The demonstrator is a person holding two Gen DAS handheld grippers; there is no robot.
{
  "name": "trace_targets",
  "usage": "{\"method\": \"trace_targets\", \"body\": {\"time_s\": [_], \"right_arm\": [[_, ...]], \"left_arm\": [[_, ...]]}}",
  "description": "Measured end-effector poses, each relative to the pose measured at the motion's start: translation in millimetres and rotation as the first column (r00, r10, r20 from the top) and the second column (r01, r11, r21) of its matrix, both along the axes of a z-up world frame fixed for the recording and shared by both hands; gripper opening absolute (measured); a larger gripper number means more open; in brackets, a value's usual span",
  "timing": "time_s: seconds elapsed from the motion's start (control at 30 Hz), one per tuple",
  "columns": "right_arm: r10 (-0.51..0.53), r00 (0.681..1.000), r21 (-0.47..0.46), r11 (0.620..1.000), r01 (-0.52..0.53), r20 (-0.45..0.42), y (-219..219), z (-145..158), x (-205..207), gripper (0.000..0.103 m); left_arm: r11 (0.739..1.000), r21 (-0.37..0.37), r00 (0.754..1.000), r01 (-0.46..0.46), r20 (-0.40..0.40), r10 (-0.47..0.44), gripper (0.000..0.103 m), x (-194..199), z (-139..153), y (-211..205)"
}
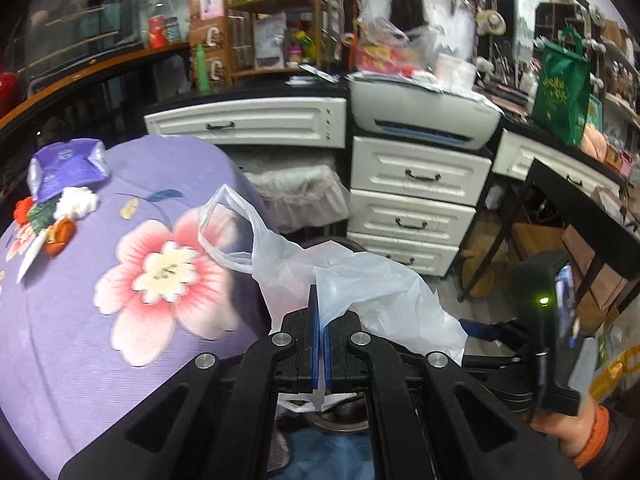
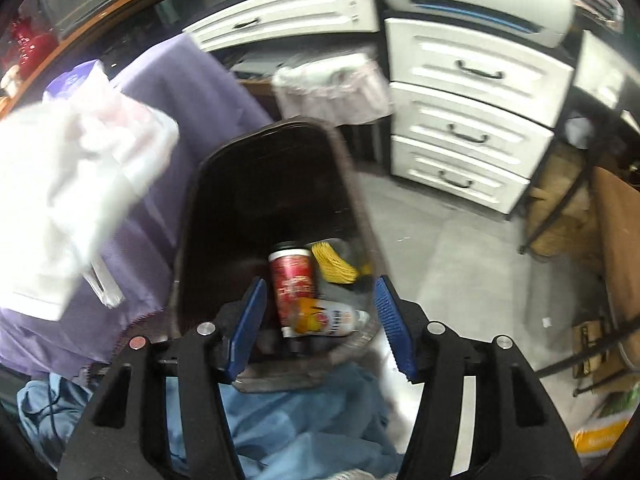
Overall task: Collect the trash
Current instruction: 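Carry the bag and foam net to the bin and release both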
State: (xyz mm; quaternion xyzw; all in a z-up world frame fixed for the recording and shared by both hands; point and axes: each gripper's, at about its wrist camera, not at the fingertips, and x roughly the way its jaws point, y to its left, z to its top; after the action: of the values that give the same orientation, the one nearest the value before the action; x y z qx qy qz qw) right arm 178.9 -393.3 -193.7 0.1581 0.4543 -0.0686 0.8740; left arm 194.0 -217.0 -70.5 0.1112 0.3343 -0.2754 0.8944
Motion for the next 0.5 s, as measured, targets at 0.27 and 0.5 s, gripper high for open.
{"method": "trace_targets", "body": {"time_s": [0.27, 0.5], "right_arm": [[-0.091, 0.996, -0.051, 0.995, 0.091, 0.005, -24, 4, -32, 0.061], [-0.14, 0.99, -0.051, 0.989, 0.138, -0.023, -36, -3, -45, 0.064]], "left_arm": [[0.996, 0.074, 0.998, 0.053, -0.043, -0.05, 0.002, 3, -38, -37], [0.99, 0.121, 0.99, 0.072, -0.129, -0.056, 0.002, 26, -71, -58]]}}
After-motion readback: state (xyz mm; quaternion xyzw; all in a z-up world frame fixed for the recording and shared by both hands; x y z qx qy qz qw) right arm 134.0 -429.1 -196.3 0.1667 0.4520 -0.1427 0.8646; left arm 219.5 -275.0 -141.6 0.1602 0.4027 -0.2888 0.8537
